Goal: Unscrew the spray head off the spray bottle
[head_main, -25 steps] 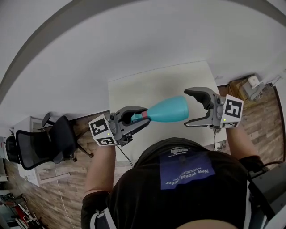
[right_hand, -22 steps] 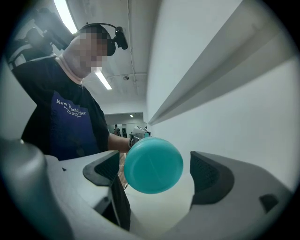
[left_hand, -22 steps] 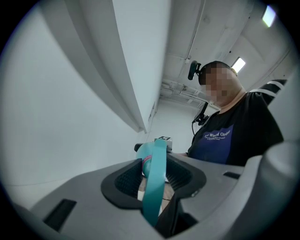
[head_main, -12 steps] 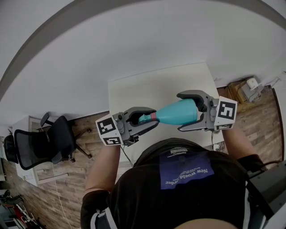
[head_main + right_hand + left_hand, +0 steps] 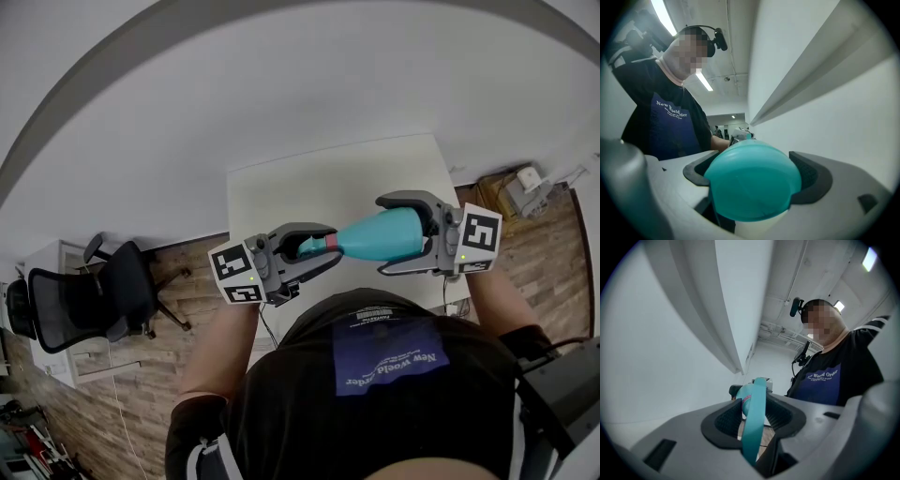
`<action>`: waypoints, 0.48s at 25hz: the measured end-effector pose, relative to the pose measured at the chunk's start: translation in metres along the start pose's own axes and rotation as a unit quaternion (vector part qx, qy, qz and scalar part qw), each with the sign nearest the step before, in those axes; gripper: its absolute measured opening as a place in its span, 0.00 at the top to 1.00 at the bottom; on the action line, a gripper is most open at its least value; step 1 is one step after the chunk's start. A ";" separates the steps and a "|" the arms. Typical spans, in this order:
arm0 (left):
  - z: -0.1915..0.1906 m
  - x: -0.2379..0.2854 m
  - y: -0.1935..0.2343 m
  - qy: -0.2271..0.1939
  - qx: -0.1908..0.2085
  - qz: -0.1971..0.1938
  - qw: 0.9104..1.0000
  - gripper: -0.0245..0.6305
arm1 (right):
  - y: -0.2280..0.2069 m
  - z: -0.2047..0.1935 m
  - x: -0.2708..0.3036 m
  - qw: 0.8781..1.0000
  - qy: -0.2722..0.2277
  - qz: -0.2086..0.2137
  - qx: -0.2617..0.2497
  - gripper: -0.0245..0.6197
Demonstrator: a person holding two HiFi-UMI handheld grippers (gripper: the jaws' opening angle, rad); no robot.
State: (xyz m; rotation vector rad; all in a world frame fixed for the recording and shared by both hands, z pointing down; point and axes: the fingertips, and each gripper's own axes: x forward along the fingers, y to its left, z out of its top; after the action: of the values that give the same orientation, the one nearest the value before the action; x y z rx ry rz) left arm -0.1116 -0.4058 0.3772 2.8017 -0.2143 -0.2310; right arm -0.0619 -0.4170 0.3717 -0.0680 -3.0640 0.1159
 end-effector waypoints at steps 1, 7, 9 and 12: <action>0.001 0.000 0.000 -0.001 -0.002 0.000 1.000 0.73 | 0.000 0.000 0.000 1.000 0.000 -0.002 -0.003 0.28; 0.001 0.005 0.000 -0.014 -0.044 0.001 0.999 0.73 | 0.001 0.003 -0.006 1.000 -0.005 0.002 -0.029 0.28; 0.001 0.005 -0.001 -0.012 -0.060 -0.001 0.998 0.73 | 0.002 0.004 -0.006 0.999 -0.006 0.006 -0.032 0.28; 0.001 0.010 -0.003 -0.008 -0.080 -0.005 0.997 0.73 | 0.004 0.007 -0.010 0.999 -0.007 0.010 -0.037 0.28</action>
State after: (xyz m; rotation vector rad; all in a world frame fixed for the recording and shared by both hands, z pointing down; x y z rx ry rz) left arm -0.1016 -0.4054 0.3736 2.6436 -0.1773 -0.2600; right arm -0.0521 -0.4139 0.3636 -0.1016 -3.0820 0.0039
